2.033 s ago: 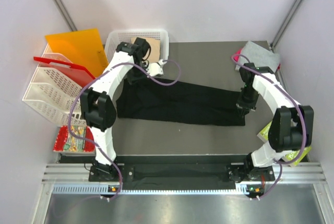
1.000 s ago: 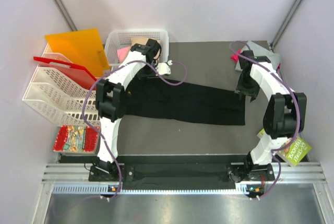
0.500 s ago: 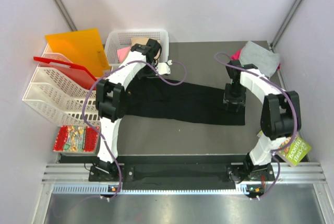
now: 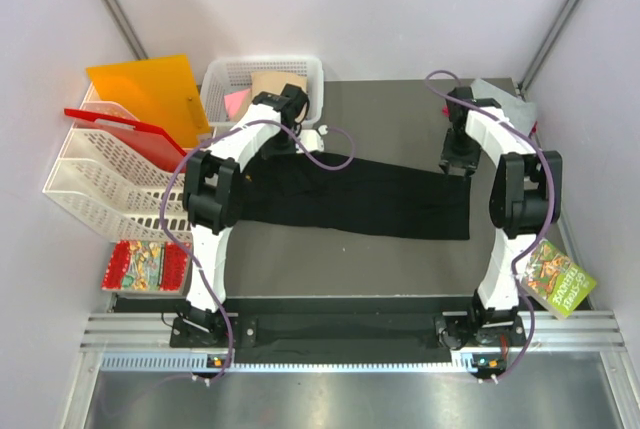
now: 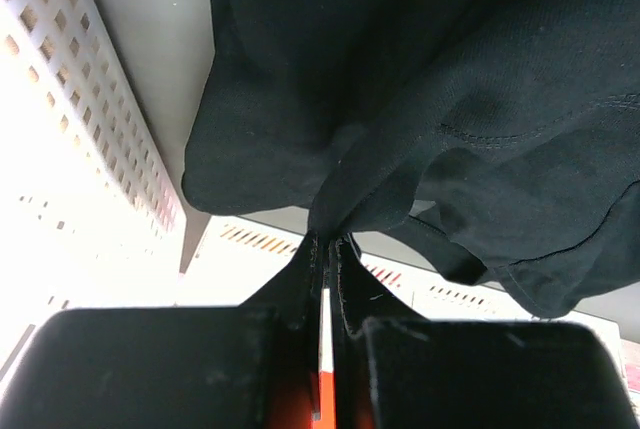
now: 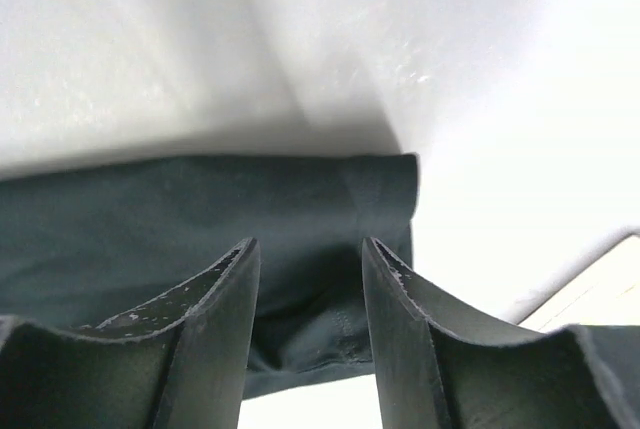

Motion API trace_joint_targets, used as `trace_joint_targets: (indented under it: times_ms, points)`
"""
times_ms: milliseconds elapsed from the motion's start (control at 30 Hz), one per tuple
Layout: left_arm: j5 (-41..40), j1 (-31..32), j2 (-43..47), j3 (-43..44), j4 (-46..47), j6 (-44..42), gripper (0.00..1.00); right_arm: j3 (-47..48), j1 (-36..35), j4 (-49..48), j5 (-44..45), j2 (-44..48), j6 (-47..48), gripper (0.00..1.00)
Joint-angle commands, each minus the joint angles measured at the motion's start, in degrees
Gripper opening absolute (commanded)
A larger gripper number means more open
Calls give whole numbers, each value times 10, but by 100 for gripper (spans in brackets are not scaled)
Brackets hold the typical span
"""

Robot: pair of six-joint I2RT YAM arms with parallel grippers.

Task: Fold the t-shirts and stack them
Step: Fold the other side of the tshirt into a rectangle

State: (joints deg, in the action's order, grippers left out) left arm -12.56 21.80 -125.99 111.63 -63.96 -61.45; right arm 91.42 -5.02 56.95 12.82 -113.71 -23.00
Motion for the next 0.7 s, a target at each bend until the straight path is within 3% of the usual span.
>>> trace_joint_targets:
  times_ms: [0,67,167,300,433,600,667]
  points:
    - [-5,0,40,-2,16,-2,0,32,-2,12,72,24,-10,47]
    - [-5,0,38,4,18,-4,0,11,-3,-7,68,86,-7,47]
    - [-10,1,32,12,17,-8,0,-17,-9,-18,-8,155,8,47]
    - [-16,0,22,31,17,-10,0,-62,-19,10,-175,162,26,46]
    - [-17,5,0,67,13,-6,0,-145,-30,-27,-227,159,34,47]
    - [-23,17,-15,100,31,17,1,-154,-29,-43,-228,101,34,46]
    - [-12,19,-15,110,38,33,10,-143,-30,-50,-220,73,32,45]
